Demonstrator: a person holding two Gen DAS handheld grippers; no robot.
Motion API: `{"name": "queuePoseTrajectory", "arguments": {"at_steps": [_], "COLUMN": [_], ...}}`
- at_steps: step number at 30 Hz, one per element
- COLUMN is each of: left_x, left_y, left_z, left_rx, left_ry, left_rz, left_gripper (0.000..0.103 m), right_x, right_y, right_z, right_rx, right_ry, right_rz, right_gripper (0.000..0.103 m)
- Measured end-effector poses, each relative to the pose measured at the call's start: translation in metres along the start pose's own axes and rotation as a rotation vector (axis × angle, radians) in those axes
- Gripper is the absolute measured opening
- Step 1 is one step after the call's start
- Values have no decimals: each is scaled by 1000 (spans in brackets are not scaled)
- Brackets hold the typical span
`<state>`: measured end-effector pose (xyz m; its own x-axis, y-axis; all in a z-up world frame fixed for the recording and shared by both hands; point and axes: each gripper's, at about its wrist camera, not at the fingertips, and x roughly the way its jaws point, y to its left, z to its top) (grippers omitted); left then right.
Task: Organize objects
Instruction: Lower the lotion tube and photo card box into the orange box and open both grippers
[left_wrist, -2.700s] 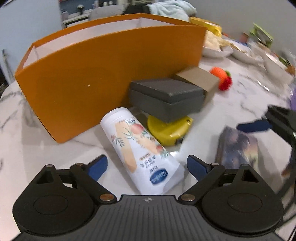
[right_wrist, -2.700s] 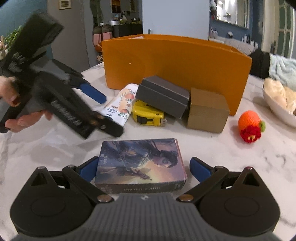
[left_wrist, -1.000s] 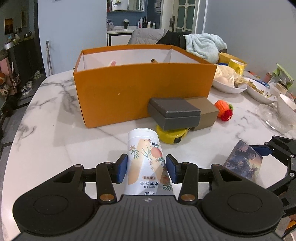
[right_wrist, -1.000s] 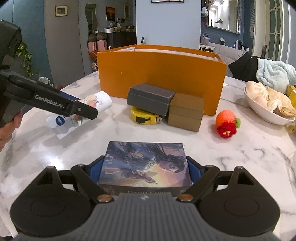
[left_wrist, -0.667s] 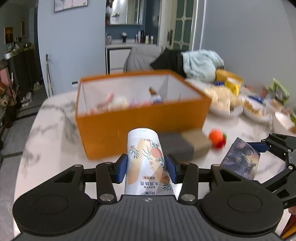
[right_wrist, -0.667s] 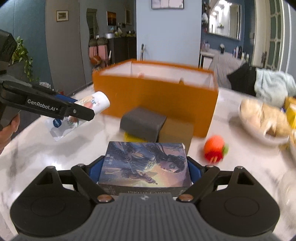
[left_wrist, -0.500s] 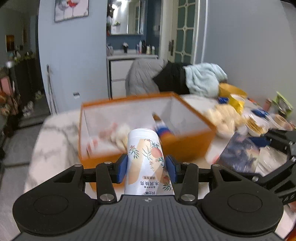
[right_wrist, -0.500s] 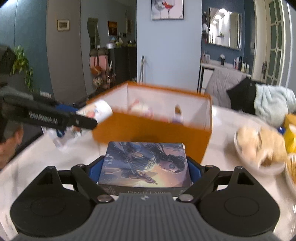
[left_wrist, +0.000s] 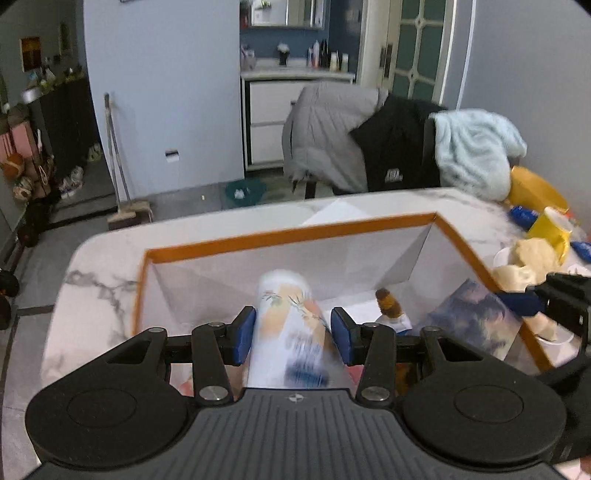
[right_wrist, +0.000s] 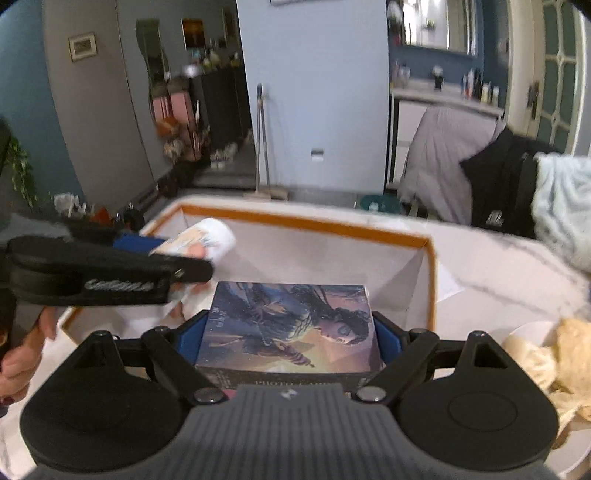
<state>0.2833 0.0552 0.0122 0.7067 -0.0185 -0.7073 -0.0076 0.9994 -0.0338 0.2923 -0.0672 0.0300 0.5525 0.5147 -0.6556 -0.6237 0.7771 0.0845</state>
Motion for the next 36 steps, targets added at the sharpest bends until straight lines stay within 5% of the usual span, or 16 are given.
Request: {"name": "queuePoseTrajectory", "arguments": {"at_steps": [2, 8, 19, 21, 23, 25, 36], "left_x": [14, 43, 40, 40, 36, 30, -17], "left_y": [-1, -4, -7, -10, -10, -11, -16], "left_z": [2, 1, 4, 5, 5, 5, -12], "left_rx": [-4, -12, 3, 12, 13, 15, -4], "left_ry": [37, 127, 135, 132, 116, 86, 22], "left_rz": [-21, -46, -30, -16, -14, -8, -21], "left_gripper": [29, 28, 29, 37, 67, 77, 82], "right_x": [14, 37, 47, 47, 48, 47, -3], "right_y": [0, 4, 10, 12, 12, 13, 21], "right_z": [-2, -10, -11, -11, -10, -11, -15], "right_rx": [-7, -67, -142, -142, -137, -134, -152], "right_ry": [39, 117, 183, 198, 206, 198, 52], "right_rz": [-7, -53, -121, -123, -125, -119, -136], "right_gripper": [89, 89, 89, 91, 91, 92, 97]}}
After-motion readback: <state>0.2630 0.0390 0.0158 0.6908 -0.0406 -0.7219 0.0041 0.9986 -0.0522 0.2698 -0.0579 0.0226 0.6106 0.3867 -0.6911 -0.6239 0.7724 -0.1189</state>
